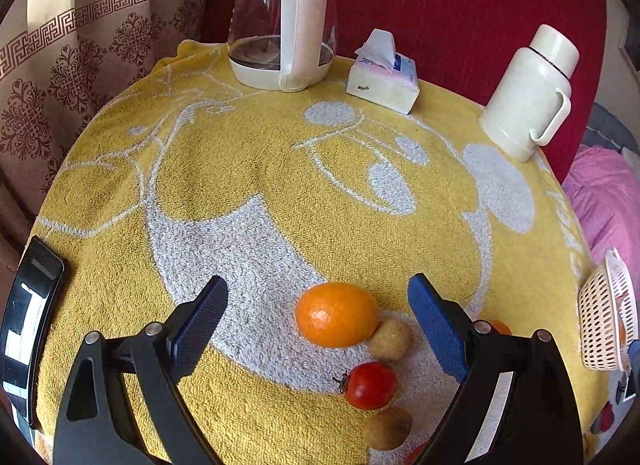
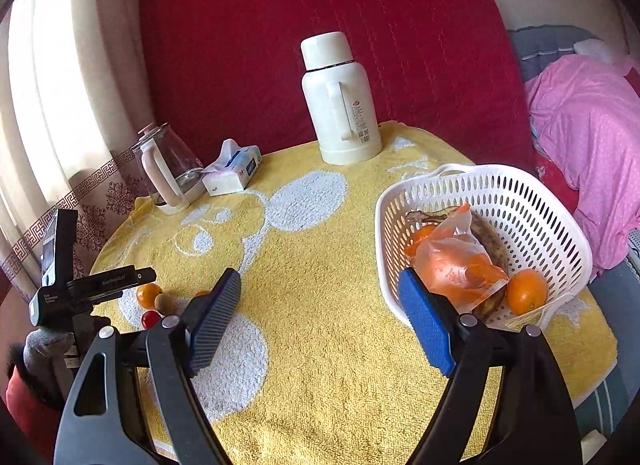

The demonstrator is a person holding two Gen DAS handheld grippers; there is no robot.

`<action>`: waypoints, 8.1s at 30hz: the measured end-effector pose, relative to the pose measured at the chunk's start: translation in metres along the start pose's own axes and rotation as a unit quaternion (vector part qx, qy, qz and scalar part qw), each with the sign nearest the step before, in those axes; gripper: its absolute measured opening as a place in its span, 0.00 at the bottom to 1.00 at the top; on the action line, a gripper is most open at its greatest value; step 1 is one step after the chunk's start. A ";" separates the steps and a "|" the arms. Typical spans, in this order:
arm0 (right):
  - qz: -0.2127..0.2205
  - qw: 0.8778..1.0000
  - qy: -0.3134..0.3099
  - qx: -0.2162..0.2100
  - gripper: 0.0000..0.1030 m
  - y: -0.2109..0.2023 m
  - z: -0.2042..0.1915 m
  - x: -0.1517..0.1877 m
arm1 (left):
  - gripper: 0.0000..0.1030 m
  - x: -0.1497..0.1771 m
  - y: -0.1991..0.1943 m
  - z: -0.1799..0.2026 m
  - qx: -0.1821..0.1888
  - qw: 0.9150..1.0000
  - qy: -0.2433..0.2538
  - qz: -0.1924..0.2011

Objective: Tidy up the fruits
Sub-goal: 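Grasp an orange with the left gripper and lift it, then grasp a second orange with the right gripper while the left gripper holds its orange, then carry both held oranges over the white basket, then open the right gripper, then the left, dropping the oranges into the basket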

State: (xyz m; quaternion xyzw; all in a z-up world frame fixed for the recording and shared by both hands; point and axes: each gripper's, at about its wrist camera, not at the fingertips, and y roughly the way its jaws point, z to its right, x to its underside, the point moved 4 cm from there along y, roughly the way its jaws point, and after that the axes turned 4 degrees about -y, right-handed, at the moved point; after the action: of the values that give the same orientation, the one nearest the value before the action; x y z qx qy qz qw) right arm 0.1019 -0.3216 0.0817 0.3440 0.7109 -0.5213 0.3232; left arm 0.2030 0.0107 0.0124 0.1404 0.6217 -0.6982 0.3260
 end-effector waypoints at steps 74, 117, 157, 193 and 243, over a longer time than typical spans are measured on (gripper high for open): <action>-0.186 0.971 -0.128 -0.076 0.58 0.141 -0.131 0.031 | 0.45 0.005 -0.033 -0.046 0.030 0.995 -0.054 0.080; -0.095 0.995 -0.024 -0.018 0.40 0.046 -0.020 -0.006 | 0.45 0.012 -0.031 -0.035 0.033 0.996 -0.037 0.076; -0.049 0.986 0.131 0.085 0.43 -0.014 0.132 -0.010 | 0.45 0.015 -0.029 -0.032 0.033 0.996 -0.030 0.074; -0.026 0.986 0.162 0.002 0.56 -0.015 0.132 -0.019 | 0.45 0.030 -0.069 0.038 0.105 0.991 0.046 0.068; 0.066 0.979 0.163 0.101 0.74 -0.055 0.160 -0.022 | 0.69 0.101 -0.078 0.285 0.264 0.923 0.277 0.040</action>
State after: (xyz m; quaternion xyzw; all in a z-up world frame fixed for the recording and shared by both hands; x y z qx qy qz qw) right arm 0.0852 -0.4906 0.0885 0.5012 0.6733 -0.5051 0.2007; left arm 0.1378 -0.2899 0.0659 0.4342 0.4742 -0.7565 0.1198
